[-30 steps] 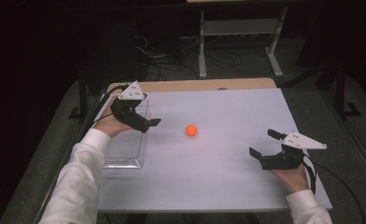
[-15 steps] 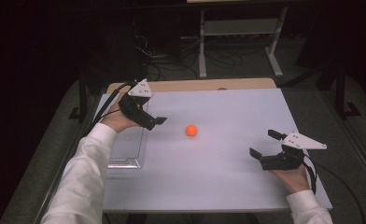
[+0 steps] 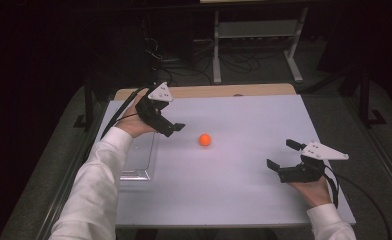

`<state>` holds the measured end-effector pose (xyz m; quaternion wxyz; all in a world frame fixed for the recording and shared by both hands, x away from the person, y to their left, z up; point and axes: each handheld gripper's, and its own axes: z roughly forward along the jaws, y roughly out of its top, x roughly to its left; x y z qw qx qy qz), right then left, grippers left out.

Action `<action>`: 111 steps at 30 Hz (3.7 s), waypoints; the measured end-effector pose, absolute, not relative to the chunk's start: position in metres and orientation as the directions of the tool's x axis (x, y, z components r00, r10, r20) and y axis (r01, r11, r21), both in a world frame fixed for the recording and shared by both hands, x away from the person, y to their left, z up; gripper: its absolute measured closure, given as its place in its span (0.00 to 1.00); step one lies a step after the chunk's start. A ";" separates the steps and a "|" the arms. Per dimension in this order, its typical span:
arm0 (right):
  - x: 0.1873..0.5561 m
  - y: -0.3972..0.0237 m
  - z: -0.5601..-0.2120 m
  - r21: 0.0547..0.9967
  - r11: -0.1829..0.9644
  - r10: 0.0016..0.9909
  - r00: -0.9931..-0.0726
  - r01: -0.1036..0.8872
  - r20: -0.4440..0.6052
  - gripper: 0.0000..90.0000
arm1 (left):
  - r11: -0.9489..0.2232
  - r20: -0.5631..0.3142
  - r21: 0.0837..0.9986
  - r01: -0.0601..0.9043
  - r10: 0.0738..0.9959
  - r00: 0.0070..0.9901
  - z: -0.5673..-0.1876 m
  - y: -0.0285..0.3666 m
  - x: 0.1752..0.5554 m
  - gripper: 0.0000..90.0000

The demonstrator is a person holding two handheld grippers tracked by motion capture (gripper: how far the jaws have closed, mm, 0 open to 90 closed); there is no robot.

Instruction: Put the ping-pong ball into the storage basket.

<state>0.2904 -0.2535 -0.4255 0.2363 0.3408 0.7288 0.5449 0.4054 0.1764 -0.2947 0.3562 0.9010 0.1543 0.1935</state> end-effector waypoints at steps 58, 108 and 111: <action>0.288 -0.252 -0.426 0.954 0.178 0.747 -0.665 0.240 0.028 0.00 | -0.788 0.219 0.600 0.138 0.328 0.919 -0.330 0.125 0.449 0.00; 0.286 -0.253 -0.427 0.951 0.189 0.745 -0.666 0.246 0.024 0.00 | -0.875 0.168 0.472 0.109 0.211 0.963 -0.399 0.088 0.462 0.00; 0.285 -0.253 -0.427 0.952 0.186 0.745 -0.666 0.245 0.025 0.00 | -0.882 0.170 0.461 0.098 0.196 0.966 -0.403 0.085 0.462 0.00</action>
